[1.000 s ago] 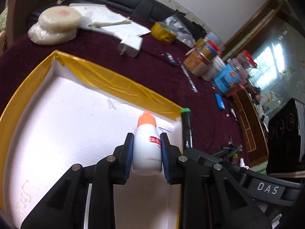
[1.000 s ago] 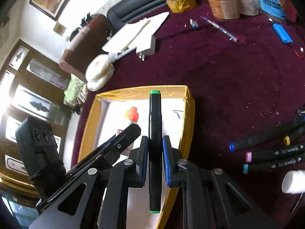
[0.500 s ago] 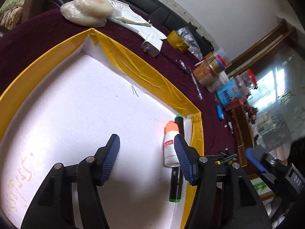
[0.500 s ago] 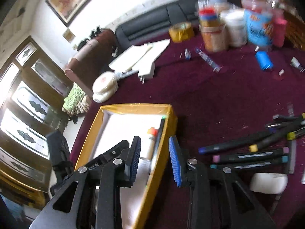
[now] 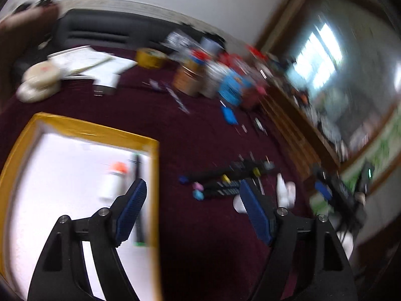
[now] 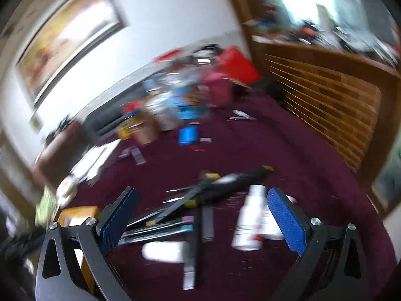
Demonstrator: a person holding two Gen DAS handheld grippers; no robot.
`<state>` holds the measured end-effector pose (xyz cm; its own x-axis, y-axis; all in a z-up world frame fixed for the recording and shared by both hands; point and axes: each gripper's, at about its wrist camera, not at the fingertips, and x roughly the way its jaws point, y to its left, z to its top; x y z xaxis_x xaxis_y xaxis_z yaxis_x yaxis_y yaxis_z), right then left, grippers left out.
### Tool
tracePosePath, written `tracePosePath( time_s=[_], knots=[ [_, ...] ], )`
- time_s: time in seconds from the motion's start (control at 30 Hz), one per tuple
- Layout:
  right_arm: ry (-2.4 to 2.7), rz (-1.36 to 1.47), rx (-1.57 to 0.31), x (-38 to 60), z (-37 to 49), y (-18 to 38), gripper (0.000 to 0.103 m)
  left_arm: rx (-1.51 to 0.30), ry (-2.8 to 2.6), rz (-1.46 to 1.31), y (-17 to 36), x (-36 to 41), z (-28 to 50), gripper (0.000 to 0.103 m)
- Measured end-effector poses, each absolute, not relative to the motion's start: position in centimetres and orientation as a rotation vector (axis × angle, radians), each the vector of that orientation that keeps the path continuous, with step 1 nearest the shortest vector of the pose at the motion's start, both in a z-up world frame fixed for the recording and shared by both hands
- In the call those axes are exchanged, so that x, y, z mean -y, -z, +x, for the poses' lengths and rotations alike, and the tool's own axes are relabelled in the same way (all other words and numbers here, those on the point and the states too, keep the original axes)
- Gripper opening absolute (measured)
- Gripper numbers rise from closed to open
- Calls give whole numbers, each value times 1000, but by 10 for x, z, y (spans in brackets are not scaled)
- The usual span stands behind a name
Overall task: Organize rigid objects
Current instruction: 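Carry bottle into box with left gripper while right gripper carries green-capped marker there, then grasp a teal-ended marker with left gripper while right gripper grasps green-label bottle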
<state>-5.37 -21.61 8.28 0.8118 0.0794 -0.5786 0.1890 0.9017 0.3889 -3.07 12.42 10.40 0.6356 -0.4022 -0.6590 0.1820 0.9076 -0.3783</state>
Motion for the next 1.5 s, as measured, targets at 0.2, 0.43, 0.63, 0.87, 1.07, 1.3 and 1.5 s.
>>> tracePosePath(
  time_s=[0.2,0.43,0.63,0.87,1.07,1.3,1.5],
  knots=[
    [194,480,-603,271,-62,-49,101,-923,381,-162,-78,-49,-14,76],
    [179,543,-634,290,-63,-20,100,-917,388,112,-62,17,4,76],
    [141,538,-648,286,-62,-16,100,-1000,334,160,-26,13,24,75],
    [123,589,-675,292,-62,-8,100,-1045,473,214,-22,23,-13,46],
    [124,617,-697,295,-60,-3,100,-1046,462,207,-25,29,-15,44],
    [130,623,-713,296,-58,0,100,-932,398,197,-18,50,-19,31],
    [148,607,-724,293,-56,1,100,-909,476,-60,-45,7,-49,12]
  ],
)
